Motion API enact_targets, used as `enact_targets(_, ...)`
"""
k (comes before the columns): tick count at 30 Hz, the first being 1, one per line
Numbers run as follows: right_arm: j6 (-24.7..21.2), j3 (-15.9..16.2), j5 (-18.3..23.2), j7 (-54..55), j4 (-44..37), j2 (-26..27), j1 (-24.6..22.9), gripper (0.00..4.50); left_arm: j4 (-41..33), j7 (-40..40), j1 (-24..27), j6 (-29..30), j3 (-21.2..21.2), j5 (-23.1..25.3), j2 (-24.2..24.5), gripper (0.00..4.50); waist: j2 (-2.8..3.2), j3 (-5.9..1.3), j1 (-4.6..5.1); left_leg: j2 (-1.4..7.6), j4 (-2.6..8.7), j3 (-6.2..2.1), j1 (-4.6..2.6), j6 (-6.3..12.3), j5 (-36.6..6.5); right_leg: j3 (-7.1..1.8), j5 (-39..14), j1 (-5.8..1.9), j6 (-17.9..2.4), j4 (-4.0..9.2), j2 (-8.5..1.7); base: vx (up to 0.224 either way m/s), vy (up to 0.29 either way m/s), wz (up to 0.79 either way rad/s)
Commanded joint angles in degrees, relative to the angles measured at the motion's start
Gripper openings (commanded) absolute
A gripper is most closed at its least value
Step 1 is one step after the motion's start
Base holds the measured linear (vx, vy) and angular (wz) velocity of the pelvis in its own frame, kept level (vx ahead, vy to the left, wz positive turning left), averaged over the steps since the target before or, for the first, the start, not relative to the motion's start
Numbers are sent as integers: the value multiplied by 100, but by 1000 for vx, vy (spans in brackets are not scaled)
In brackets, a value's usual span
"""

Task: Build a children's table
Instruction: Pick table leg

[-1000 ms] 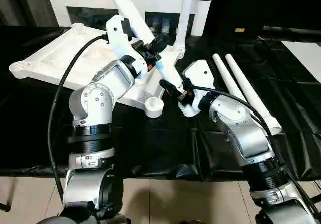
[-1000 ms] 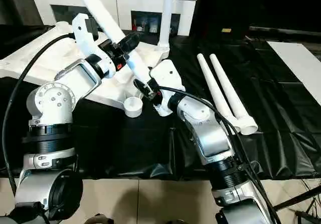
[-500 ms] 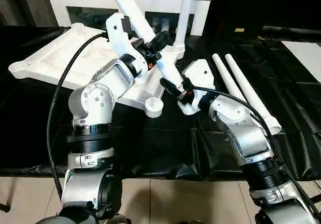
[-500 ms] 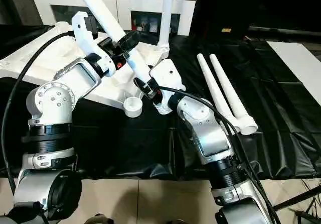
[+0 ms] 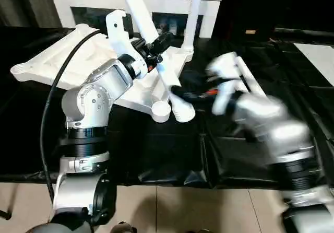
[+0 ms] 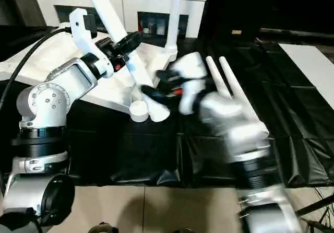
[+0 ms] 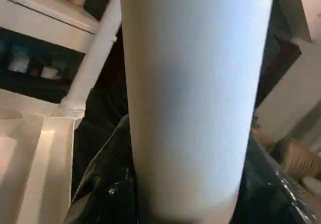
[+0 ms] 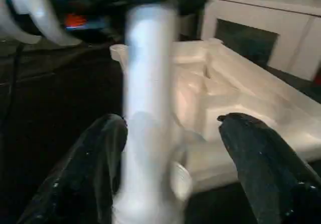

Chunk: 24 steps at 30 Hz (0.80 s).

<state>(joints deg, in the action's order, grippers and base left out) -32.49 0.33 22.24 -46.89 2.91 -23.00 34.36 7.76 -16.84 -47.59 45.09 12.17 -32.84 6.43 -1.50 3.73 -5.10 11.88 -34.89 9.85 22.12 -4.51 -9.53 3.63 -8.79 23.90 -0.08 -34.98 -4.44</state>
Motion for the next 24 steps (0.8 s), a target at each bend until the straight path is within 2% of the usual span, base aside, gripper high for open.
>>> enact_targets(1, -302, -215, 121, -26, 50, -135, 166, 377, -70, -225, -73, 119, -172, -74, 55, 181, -47, -461, 3, 48, 382, 23, -90, 111, -938, -204, -1256, -353, -997, 373, -255, 0, 0, 0)
enact_targets(3, -511, -329, 206, -18, 130, -231, 230, 392, -135, -343, -62, 181, -212, -141, 90, 181, -42, -468, 3, 42, 367, 29, -82, 92, -902, -201, -1266, -353, -1029, 371, -256, 0, 0, 0)
enact_targets(7, -695, -251, 305, -305, 91, -480, 212, 398, -232, -559, -75, 356, -197, -337, 94, 181, -48, -475, 5, 51, 358, 28, -86, 123, -903, -193, -1250, -356, -1074, 369, -258, 0, 0, 0)
enact_targets(8, -817, -222, 401, -430, 100, -549, 208, 398, -248, -670, -92, 408, -203, -427, 116, 181, -28, -472, 8, 49, 356, 30, -88, 129, -895, -195, -1232, -351, -1095, 368, -255, 0, 0, 0)
enact_targets(11, -1174, -207, 742, -741, 35, -594, 200, 398, -291, -974, -125, 471, -181, -672, 154, 181, -36, -475, 0, 51, 356, 29, -97, 173, -950, -189, -1266, -356, -1128, 375, -252, 0, 0, 0)
enact_targets(16, -1384, -171, 863, -813, -40, -580, 232, 398, -379, -1202, -167, 600, -55, -1013, 132, 181, -47, -471, -6, 58, 358, 31, -92, 116, -932, -189, -1276, -351, -1169, 368, -260, 0, 0, 0)
enact_targets(22, -1583, 123, 938, -1024, -219, -574, 146, 398, -510, -1495, -150, 640, -11, -1315, 137, 180, -54, -465, -7, 62, 363, 29, -94, 106, -942, -188, -1366, -348, -1095, 378, -258, 0, 0, 0)
enact_targets(23, -1589, 224, 888, -1042, -208, -581, 128, 369, -501, -1512, -151, 624, -32, -1305, 157, 180, -46, -468, -7, 63, 363, 25, -93, 94, -926, -188, -1359, -351, -1084, 376, -260, 0, 0, 0)
enact_targets(24, -1588, 234, 882, -1045, -207, -581, 125, 369, -501, -1514, -151, 624, -33, -1306, 157, 180, -49, -464, -5, 64, 367, 25, -97, 85, -943, -189, -1388, -348, -1062, 380, -258, 0, 0, 0)
